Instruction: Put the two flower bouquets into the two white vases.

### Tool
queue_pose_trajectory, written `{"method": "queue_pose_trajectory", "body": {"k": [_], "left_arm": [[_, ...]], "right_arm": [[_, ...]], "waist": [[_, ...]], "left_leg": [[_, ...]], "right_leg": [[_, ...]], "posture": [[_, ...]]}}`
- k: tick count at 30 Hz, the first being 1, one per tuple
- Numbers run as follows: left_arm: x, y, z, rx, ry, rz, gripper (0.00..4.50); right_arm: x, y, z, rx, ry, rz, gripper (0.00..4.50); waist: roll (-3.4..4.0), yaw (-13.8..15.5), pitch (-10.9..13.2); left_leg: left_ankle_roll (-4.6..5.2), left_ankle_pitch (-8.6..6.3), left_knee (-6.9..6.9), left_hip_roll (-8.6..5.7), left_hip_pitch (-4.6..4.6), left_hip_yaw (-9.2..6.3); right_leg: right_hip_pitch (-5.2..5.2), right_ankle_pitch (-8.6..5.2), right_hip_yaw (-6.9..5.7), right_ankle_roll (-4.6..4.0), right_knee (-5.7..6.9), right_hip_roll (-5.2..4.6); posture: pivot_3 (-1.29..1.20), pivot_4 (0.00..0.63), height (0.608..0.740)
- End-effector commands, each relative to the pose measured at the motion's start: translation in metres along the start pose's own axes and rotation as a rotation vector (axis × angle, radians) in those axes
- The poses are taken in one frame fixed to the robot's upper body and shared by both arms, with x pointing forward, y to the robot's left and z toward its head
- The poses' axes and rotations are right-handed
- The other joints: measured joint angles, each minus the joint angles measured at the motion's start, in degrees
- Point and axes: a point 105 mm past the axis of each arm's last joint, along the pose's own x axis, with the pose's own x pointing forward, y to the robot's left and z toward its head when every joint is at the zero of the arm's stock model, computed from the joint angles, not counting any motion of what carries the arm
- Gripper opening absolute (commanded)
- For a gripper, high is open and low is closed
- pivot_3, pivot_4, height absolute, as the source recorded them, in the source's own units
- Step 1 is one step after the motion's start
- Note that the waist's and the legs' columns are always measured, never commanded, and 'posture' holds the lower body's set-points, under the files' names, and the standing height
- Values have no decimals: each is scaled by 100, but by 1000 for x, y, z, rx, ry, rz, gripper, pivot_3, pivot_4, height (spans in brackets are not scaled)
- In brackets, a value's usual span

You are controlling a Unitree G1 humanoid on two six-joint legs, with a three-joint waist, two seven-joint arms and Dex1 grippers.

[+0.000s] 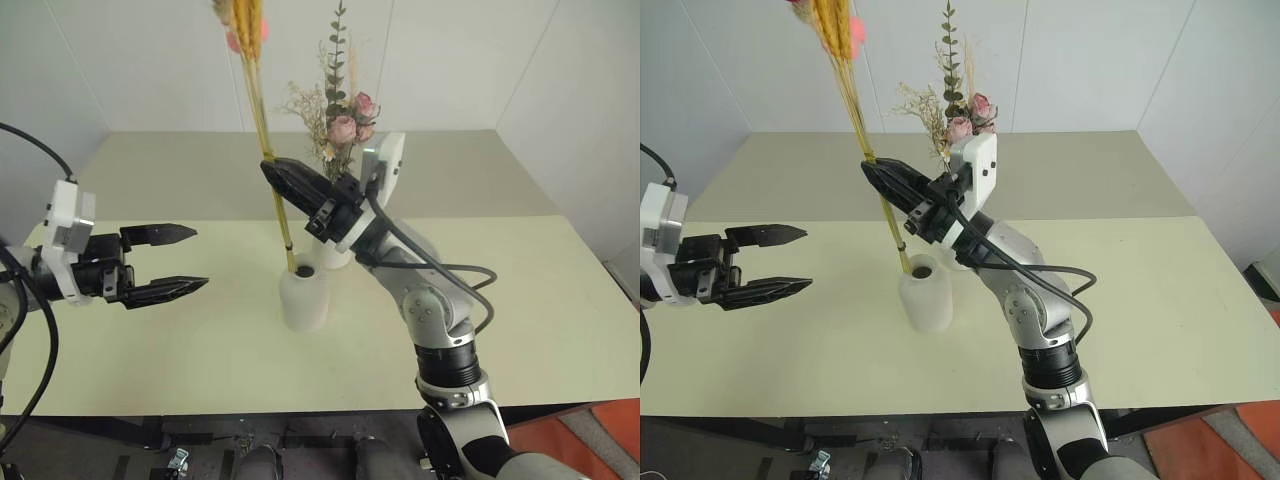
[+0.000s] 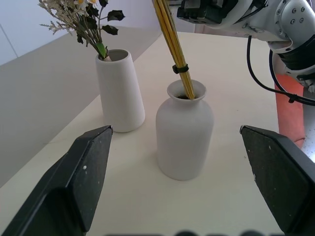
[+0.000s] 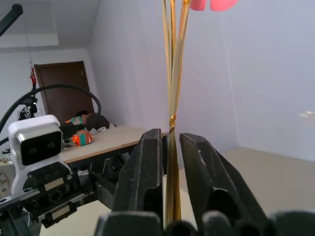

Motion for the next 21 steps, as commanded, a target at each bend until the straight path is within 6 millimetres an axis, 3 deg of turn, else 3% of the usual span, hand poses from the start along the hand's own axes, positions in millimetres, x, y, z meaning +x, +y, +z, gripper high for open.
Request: {"method": "queue_pose_trajectory", "body": {"k": [1,7,12,21], "left_arm": [[-4,-1,11,40,-7,3,4500],[-2,2,12,43,-4,-3,4500],[-1,2,12,43,-7,-8,4500],[0,2,3,-10,12,27,4500]], "right_arm": [[-3,0,10,-40,-42,-3,2502],[-8,-3,10,-46,-37,-30,4480],[-12,-3,14,-47,-25,-19,4480],[-45,-18,27,-144,160,2,4480]], "waist": [[0,0,0],[0,-14,0],[0,-9,0],[0,68,0]], "left_leg": [[0,0,0,0,0,0],[0,0,0,1,1,0],[0,0,0,0,1,0],[0,0,0,0,0,0]], "right_leg": [[0,0,0,0,1,0],[0,0,0,0,2,1],[0,0,0,0,2,1],[1,0,0,0,0,0]], "posture": [[0,150,740],[0,150,740],[0,150,740],[0,150,740]]}}
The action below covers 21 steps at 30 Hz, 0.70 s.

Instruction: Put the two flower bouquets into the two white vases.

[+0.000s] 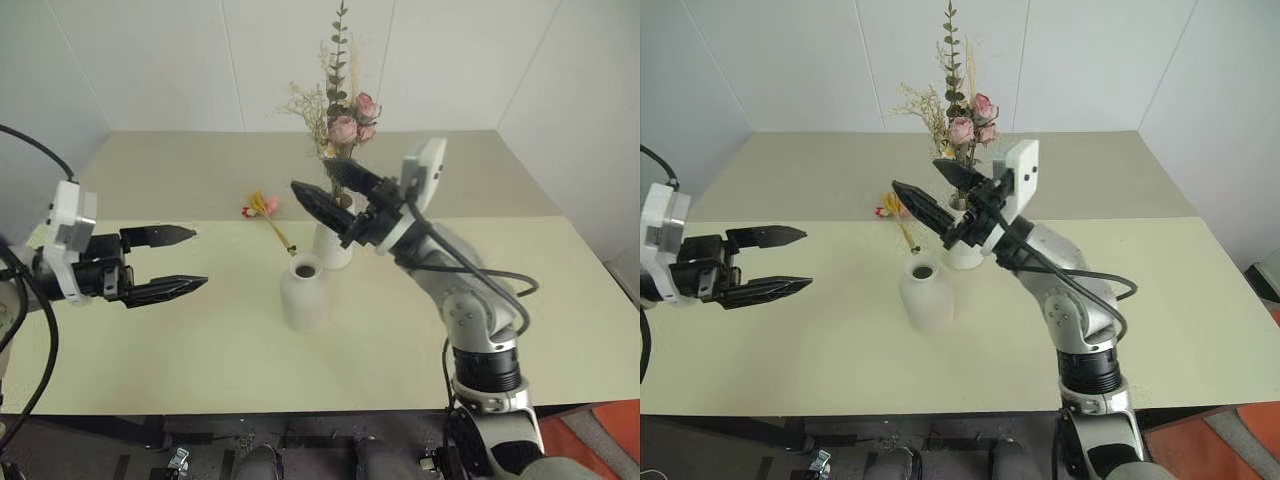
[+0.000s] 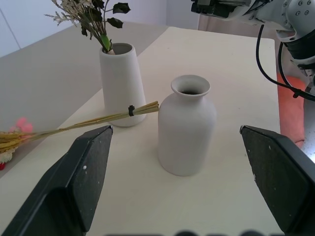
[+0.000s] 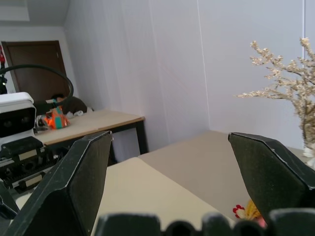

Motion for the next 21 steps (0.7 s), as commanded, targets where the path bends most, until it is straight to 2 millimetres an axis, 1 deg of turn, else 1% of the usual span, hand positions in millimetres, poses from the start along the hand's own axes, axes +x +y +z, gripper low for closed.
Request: {"method": "queue_pose_trajectory", "body": {"k": [1,3,4,7,9,11,14,16,18,21], "left_arm": [[0,-2,9,35,-8,5,4500],[1,-1,9,38,-9,3,4500],[2,-1,9,39,-9,3,4500],[3,-1,8,41,-13,-2,4500],[4,-1,7,42,-17,-2,4500],[5,-2,7,42,-20,1,4500],[8,2,5,34,-13,36,4500],[15,15,-1,-6,30,126,4500],[26,33,-7,-83,65,239,4500],[44,44,-11,-217,80,295,4500]], "right_arm": [[-8,-2,11,-63,85,31,4480],[-6,-11,9,-59,219,12,4480],[-5,-13,9,-60,252,13,4480],[6,-15,8,8,427,28,4480],[19,-15,10,80,503,41,4480],[30,-14,14,110,513,52,4480],[32,-13,16,109,514,73,4480],[30,-13,10,94,527,72,4480],[28,-15,4,92,538,63,4480],[26,-16,2,83,539,54,4480]], "waist": [[0,14,0],[1,8,2],[1,2,1],[1,-21,2],[2,-36,2],[2,-34,2],[1,14,1],[1,63,2],[-1,106,1],[-2,122,0]], "left_leg": [[0,0,0,0,0,0],[0,0,1,-1,-1,1],[0,0,1,-1,-1,2],[0,0,-4,4,3,3],[0,0,-5,8,4,3],[0,0,-7,8,2,3],[0,0,-8,8,-4,3],[0,0,-7,0,-10,3],[0,0,1,-7,-13,2],[0,0,11,-11,-13,0]], "right_leg": [[1,0,0,0,-1,0],[1,0,0,0,-2,-1],[-2,0,1,0,0,-1],[-5,-2,3,-4,3,5],[-6,-3,3,-8,5,9],[-6,-3,3,-9,3,9],[-7,-3,1,-8,-4,7],[-7,-3,-1,-8,-7,-1],[-3,-3,-5,-6,-7,-9],[3,4,-5,7,-6,-9]], "posture": [[0,150,740],[0,150,740],[0,150,740],[0,150,740],[0,150,740],[0,150,740],[0,150,740],[0,150,740],[0,150,740],[0,150,740]]}}
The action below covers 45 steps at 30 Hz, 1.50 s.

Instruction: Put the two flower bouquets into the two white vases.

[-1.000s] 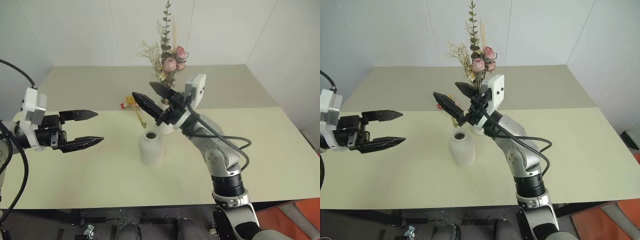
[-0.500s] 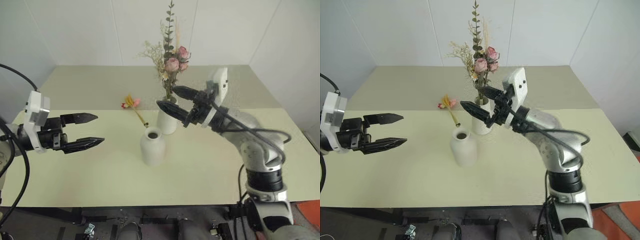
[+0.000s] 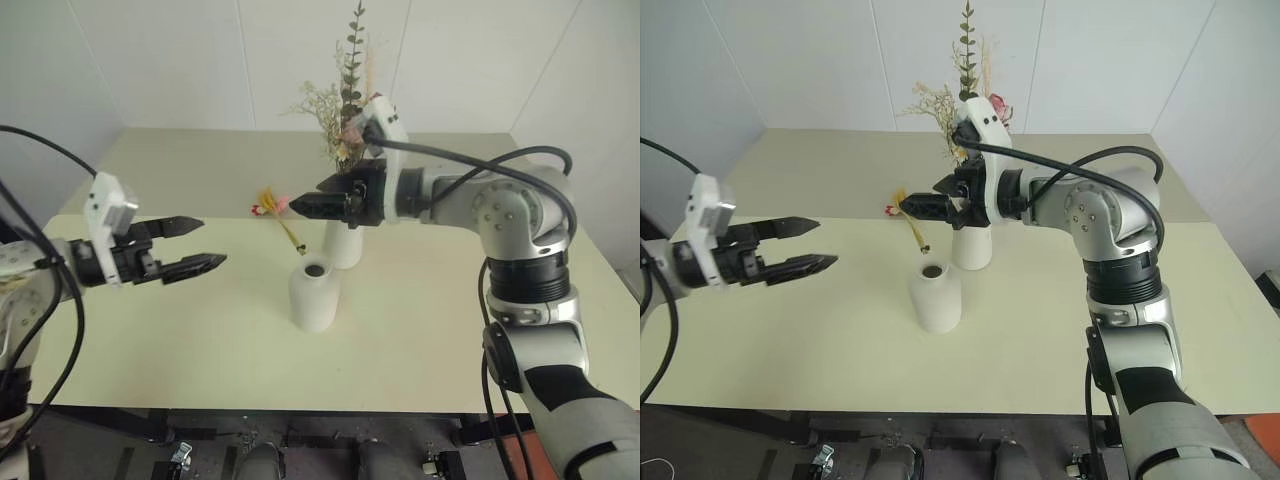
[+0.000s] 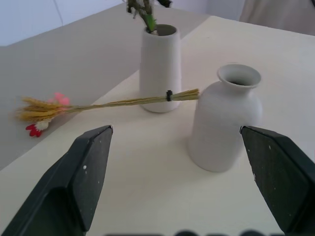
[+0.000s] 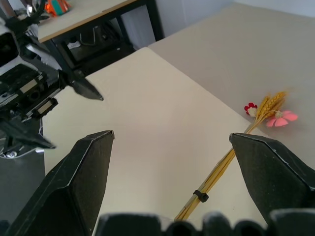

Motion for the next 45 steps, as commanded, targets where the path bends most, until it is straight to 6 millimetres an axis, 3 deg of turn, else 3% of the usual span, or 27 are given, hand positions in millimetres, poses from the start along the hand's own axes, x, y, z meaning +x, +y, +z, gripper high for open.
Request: {"method": "queue_pose_trajectory", "body": {"k": [1,11,16,23,39,45], "left_arm": [[22,9,-1,-159,45,79,4500],[51,20,-9,-615,177,117,4500],[77,30,-21,-787,207,194,4500],[115,35,-24,-893,167,230,4500],[160,44,-23,-943,88,277,4500],[154,54,-24,-955,80,319,2720]], "right_arm": [[-7,2,11,-57,-52,-11,4480],[-22,-3,16,-79,-97,-48,4480],[-32,-2,16,-105,-113,-39,4480],[-43,-3,17,-125,-126,-44,4480],[-60,-5,7,-176,-78,-49,4480],[-63,-7,5,-170,-75,-67,4500]], "waist": [[0,6,0],[-2,-121,1],[-2,-89,1],[-4,-69,1],[-7,-85,3],[-8,-93,3]], "left_leg": [[0,0,0,-1,0,0],[0,0,-3,-2,-7,-7],[0,0,-1,-6,-6,-9],[-2,1,-1,-14,-15,-10],[-6,3,-1,-18,-20,-10],[-7,4,-1,-18,-20,-10]], "right_leg": [[1,0,0,2,1,0],[-13,0,0,1,9,3],[-8,1,-2,1,7,1],[-11,2,-3,2,3,-9],[-13,2,-4,3,0,-12],[-13,3,-4,4,0,-12]], "posture": [[0,150,740],[0,150,740],[0,150,740],[0,150,740],[0,150,740],[0,150,740]]}}
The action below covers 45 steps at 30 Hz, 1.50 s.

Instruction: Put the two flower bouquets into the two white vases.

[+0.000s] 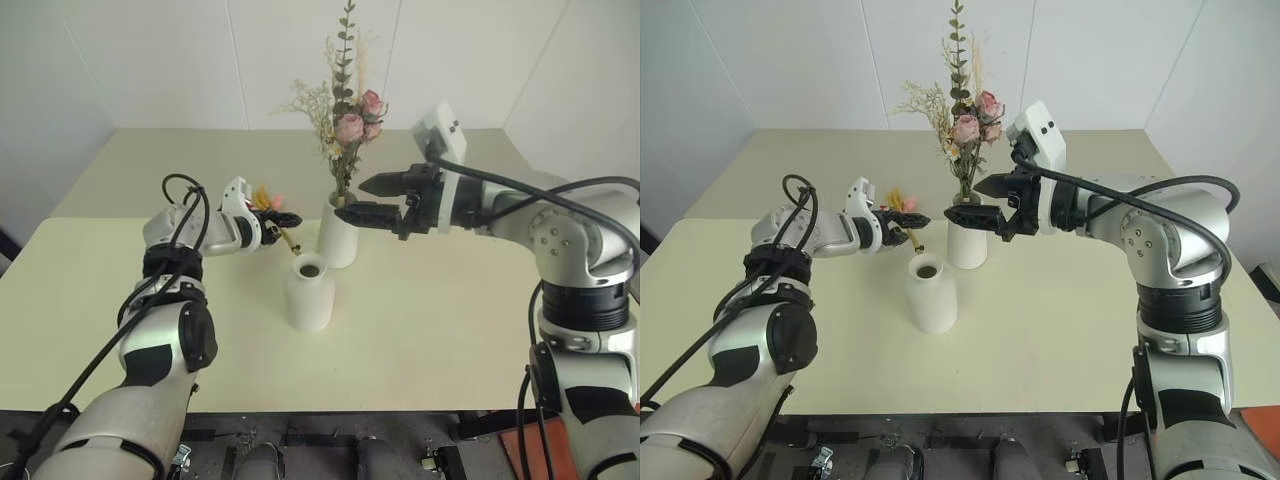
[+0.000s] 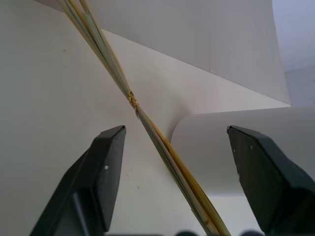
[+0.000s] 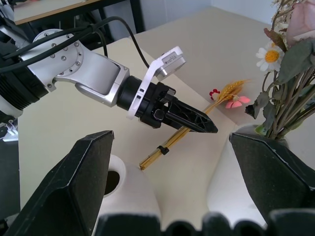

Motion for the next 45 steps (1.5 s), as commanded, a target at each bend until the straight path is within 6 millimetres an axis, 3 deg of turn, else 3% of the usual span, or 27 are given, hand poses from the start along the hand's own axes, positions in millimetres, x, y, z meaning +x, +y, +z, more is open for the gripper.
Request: {"method": "queue_pose_trajectory", "body": {"k": [1,8,15,20,23,28,31,38,45], "left_arm": [[-10,-2,22,14,-72,8,2365],[-17,5,27,12,-90,22,52],[-33,-3,52,157,-233,-10,19],[-71,-33,75,422,-472,-144,19],[-104,-58,72,588,-562,-310,19],[-156,-97,52,777,-567,-608,19],[-173,-117,43,851,-560,-737,19],[-177,-162,23,841,-505,-1009,19],[-151,-171,-1,780,-474,-1113,19]], "right_arm": [[-10,1,11,-44,-41,-21,4500],[-11,2,8,-35,-42,-26,4500],[-11,3,6,-27,-48,-26,4500],[-11,3,1,-23,-49,-36,4500],[-14,2,-5,-32,-40,-53,4500],[-20,3,-16,-70,-23,-57,4500],[-26,6,-22,-114,-13,-36,4500],[-52,8,-26,-167,-21,17,4500],[-64,5,-27,-185,-12,-10,4500]], "waist": [[0,0,0],[0,8,0],[-1,-2,1],[0,-5,1],[0,5,1],[0,34,1],[0,60,1],[-2,74,1],[-2,43,1]], "left_leg": [[0,0,0,0,0,0],[-10,6,0,-2,-2,-1],[-12,7,0,-1,-6,-3],[-15,8,-3,1,-4,-4],[-17,10,-2,1,-6,-4],[-17,10,0,2,-8,-4],[-17,10,2,1,-5,-4],[-17,10,6,2,6,-4],[-17,10,7,3,13,-4]], "right_leg": [[0,0,0,0,0,0],[0,0,-2,1,1,-2],[-1,0,-4,1,1,-2],[-3,1,-2,1,4,-2],[-3,1,-2,0,3,-3],[-1,1,-3,0,1,-3],[8,0,-7,2,-5,-3],[19,0,-6,4,-6,-1],[23,0,-4,4,-3,1]], "posture": [[0,150,740],[0,150,740],[0,150,740],[0,150,740],[0,150,740],[0,150,740],[0,150,740],[0,150,740],[0,150,740]]}}
